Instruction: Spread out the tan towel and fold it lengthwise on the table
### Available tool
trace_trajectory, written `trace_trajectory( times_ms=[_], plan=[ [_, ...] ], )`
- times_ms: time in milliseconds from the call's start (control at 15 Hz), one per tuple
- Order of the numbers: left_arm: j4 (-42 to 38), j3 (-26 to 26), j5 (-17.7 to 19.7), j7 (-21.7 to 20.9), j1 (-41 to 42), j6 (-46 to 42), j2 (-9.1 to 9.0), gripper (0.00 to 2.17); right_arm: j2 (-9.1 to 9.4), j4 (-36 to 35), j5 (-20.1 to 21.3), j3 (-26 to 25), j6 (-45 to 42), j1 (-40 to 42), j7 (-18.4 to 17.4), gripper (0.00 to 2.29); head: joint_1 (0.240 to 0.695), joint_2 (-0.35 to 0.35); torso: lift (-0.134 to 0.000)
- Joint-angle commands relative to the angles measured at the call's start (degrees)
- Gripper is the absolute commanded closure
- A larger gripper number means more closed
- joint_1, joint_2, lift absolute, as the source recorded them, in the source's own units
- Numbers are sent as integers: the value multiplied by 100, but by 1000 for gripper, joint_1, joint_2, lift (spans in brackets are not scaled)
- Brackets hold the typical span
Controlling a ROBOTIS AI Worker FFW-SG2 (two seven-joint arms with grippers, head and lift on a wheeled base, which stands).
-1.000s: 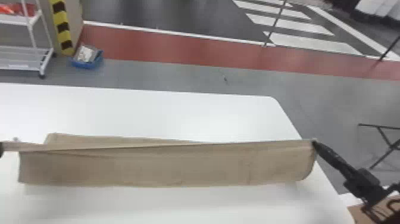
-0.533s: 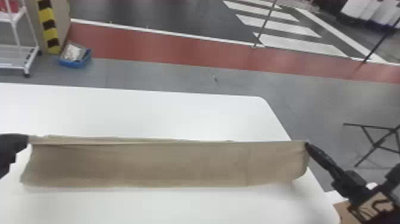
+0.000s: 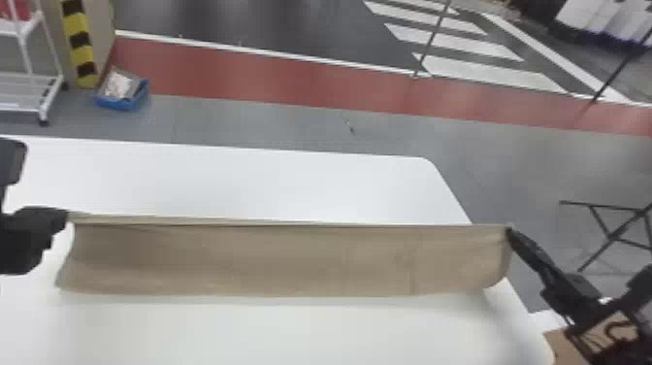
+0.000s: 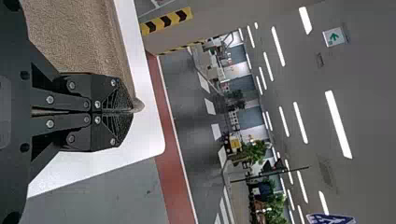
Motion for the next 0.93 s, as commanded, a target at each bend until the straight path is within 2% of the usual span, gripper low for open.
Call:
trace_trajectory(
  times_ms=[0,67,133,200,267,333,400,533,600,800,867],
  plan=[
    [174,-102,-31,10,-188,0,0,1538,-16,174,246,59,-10,-291,-87,1325,695,-350,-124],
    [297,-181,-66,10,-302,0,0,1534,-16,288,413,94,-10,-450,-201,1322,695,-350,-124],
    [446,-252,-119,1,-381,0,0,1379,-42,402,554,217,7,-573,-254,1301,695,-350,-124],
    [552,-278,-154,1,-408,-17,-8,1204,-51,499,624,314,7,-660,-316,1089,695,-350,-124],
    [675,-287,-163,-17,-452,-70,-35,802,-51,578,703,402,-10,-704,-527,809,695,-350,-124],
    [815,-366,-171,-17,-522,-211,-44,272,-68,640,712,507,-45,-722,-711,461,695,-350,-124],
    [929,-428,-189,-8,-584,-387,-44,255,-77,719,721,613,-151,-757,-834,306,695,-350,-124],
    [1105,-507,-136,27,-601,-1265,-70,113,-68,736,835,710,-204,-810,-966,221,695,-350,-124],
    [1149,-515,-101,71,-548,-1810,-79,113,-59,710,809,718,-256,-810,-966,205,695,-350,-124],
    [1052,-471,-40,80,-469,-1863,-52,124,-51,481,773,718,-204,-731,-931,205,695,-350,-124],
    [1052,-454,-22,80,-460,-1881,-26,130,-103,481,809,727,-63,-775,-905,208,695,-350,-124]
  ],
)
